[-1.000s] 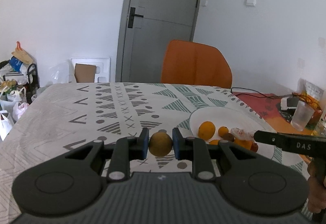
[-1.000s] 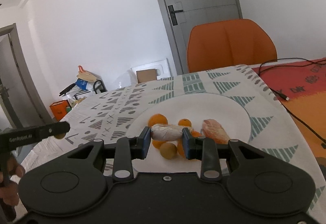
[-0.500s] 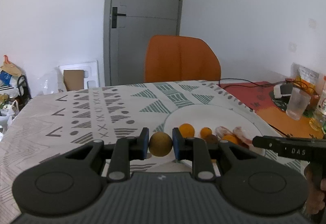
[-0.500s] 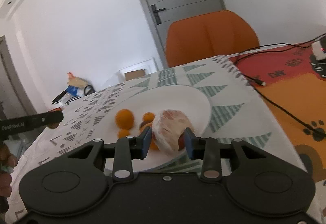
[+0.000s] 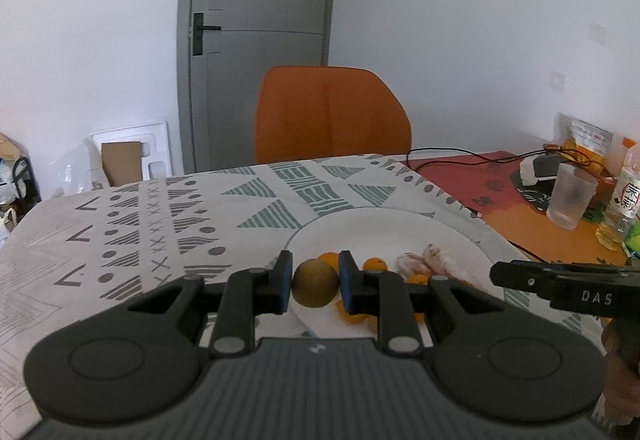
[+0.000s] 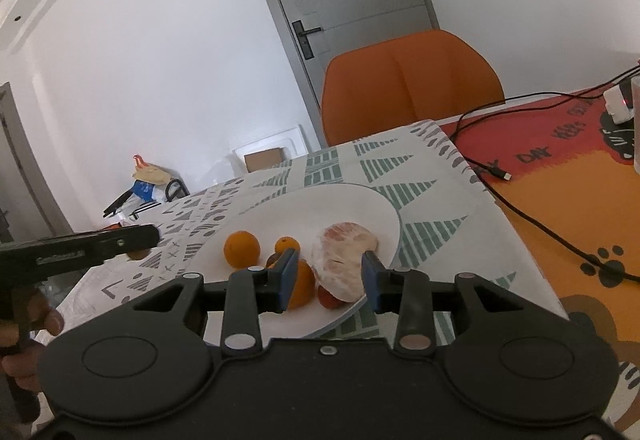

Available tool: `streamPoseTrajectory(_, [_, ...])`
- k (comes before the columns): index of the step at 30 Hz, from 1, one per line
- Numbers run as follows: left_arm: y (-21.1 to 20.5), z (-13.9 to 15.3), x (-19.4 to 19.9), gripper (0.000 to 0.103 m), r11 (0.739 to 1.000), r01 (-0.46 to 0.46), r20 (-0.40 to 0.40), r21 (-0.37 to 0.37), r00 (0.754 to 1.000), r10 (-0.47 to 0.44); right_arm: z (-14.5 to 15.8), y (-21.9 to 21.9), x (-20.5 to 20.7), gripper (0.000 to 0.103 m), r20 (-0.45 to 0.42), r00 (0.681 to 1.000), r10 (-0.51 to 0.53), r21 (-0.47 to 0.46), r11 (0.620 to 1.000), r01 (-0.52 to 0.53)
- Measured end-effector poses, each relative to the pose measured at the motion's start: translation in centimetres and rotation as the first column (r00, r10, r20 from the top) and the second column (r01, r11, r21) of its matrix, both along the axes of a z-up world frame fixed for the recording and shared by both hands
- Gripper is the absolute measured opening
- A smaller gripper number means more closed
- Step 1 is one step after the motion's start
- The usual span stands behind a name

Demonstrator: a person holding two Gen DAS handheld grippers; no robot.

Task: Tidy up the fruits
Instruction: 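Carry both fruits onto the white plate and open both grippers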

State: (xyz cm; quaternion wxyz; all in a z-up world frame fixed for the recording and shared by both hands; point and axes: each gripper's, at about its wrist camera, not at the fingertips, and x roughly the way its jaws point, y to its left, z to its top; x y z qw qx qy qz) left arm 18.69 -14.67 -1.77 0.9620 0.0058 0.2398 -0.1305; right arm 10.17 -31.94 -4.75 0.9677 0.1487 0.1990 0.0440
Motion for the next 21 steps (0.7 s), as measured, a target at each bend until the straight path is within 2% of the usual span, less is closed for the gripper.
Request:
streamPoseTrajectory(10, [-2.2,-0.4,0.6,0.023,0.998,0.057,-0.008,-0.003,0.998,-0.057,-0.2,0.2,0.4,0.036,-0.013,1.0,0.007,0.003,1.0,-0.007])
streamPoseTrajectory(16, [-3.0,-1.4,1.0,0.023,0.997,0.075,-0.042,-0.005,0.996,-0.075,-0.4,0.3,0.6,0.036,-0.02,1.0,0.015,0.008,1.0,-0.014])
streamPoseTrajectory(17, [-3.1,-1.4,1.0,0.028,0.997,0.072,-0.046,0.0,0.996,-0.072,-0.4,0.4,0.7,0.036,-0.021,1.0,0.016,0.008,1.0,-0.015])
streamPoseTrajectory(20, [-2.7,-1.3,0.9,0.031,0.999,0.053,-0.051,0.008,0.997,-0.052,-0.5,0.5,0.9,0.036,-0.025,0.999,0.022,0.01,1.0,-0.021])
streamPoseTrajectory(21, [-2.5,-1.1,0.9,0.036,0.999,0.042,-0.048,0.007,0.998,-0.042,-0.5,0.6,0.9,0.036,-0.026,0.999,0.025,0.01,1.0,-0.025])
